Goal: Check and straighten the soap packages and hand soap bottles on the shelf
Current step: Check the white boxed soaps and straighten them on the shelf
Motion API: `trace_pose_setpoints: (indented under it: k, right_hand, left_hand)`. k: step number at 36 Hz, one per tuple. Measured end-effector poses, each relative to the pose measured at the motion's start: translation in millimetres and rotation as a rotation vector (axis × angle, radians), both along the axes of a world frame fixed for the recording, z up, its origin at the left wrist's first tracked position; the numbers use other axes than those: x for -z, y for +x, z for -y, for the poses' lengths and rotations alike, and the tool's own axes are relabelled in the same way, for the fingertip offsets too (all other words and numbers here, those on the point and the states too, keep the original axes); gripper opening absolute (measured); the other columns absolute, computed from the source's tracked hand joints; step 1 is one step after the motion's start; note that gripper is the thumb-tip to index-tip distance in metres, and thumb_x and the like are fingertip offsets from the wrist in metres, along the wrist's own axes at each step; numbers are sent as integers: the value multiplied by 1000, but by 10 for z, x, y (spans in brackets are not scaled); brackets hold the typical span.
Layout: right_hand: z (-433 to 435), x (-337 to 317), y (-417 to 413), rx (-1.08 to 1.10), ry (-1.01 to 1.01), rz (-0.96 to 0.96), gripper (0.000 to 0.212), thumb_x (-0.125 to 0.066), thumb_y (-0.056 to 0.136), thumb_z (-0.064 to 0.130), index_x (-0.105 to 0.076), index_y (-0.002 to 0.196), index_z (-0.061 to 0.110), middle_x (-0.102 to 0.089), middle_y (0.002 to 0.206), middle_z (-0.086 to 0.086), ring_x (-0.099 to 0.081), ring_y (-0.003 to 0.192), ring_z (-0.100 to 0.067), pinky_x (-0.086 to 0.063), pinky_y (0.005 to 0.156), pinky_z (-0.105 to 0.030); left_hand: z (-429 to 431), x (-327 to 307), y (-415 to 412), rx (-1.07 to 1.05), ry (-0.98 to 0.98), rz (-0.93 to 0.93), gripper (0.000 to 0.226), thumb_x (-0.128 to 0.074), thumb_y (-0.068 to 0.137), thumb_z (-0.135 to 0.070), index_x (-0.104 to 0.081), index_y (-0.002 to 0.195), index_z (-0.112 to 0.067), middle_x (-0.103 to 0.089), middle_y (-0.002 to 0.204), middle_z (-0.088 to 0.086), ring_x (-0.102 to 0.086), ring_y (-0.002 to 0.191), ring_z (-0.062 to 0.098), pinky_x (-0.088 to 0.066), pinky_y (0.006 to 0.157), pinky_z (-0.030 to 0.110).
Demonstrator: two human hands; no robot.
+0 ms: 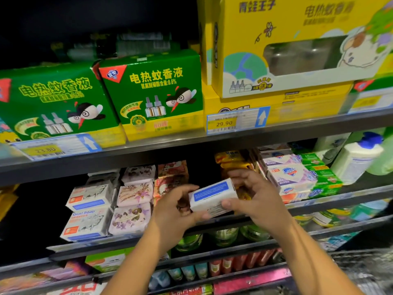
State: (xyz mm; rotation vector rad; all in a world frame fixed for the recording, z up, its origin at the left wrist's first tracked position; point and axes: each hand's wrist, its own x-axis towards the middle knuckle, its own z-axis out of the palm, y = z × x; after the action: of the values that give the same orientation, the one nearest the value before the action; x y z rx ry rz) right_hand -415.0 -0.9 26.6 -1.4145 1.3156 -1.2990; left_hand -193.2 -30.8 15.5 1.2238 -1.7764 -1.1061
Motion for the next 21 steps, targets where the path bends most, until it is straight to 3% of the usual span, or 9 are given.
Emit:
trace_pose_setpoints:
  k: [3,5,7,10,13,16,18,21]
  right_hand:
    - [3,-82,106,-15,-87,-60,65,-93,64,11,-61,114,37,-69,106,18,-65,101,0,-50,80,-13]
    - [-10,-85,210,-79,-101,-152,67,-94,64,18,-60,115,46,-66,109,21,-63,105,-1,-50,83,-13]
    - [-16,-62,286,-131,-124,-264,68,-92,67,21,-57,117,51,-63,111,23,-61,107,-1,-48,83,-12]
    - [-6,-66,223,-125,-152,-332,66,-92,67,23,-57,116,52,-62,112,25,-59,109,1,-45,85,-9]
    - [29,-81,33,-85,-88,-259,64,-91,67,16,-61,114,48,-66,113,27,-60,111,5,-44,90,-9]
    - [71,-46,-92,-70,-25,-137,63,-90,67,10,-64,116,40,-70,114,17,-64,111,-3,-50,95,-22]
    - [90,-30,-91,-86,20,36,61,-90,67,9,-65,118,32,-73,112,6,-68,107,-12,-55,90,-30]
    - [105,-42,-34,-89,124,257,52,-87,69,18,-68,117,22,-74,109,-9,-71,102,-22,-57,88,-36]
  left_hand:
    - [-7,61,-101,48,-16,87,48,-89,70,-21,-59,102,-40,-70,92,-23,-65,87,-8,-52,72,15]
    - [-9,83,-162,61,-26,143,45,-86,71,-36,-63,110,-40,-71,102,-15,-67,92,1,-57,78,34]
    - [2,120,-163,62,-42,152,41,-79,71,-34,-66,110,-37,-71,102,-10,-67,92,7,-55,77,45]
    - [18,142,-119,-19,-95,172,40,-83,71,-25,-64,98,-45,-70,95,-12,-64,86,1,-55,75,40]
    - [29,115,-34,-114,-85,27,46,-89,69,-20,-65,97,-47,-69,99,-13,-66,92,7,-57,79,38]
    - [34,-21,3,-108,-63,-134,52,-93,61,-21,-67,98,-47,-71,103,-8,-68,96,15,-59,75,38]
    - [53,-102,-33,-79,-16,-262,54,-91,59,-13,-66,101,-35,-73,98,-4,-71,90,14,-61,67,37]
    - [80,-209,-147,-101,19,-370,39,-77,71,9,-59,100,-10,-70,73,-16,-64,67,-2,-52,56,17]
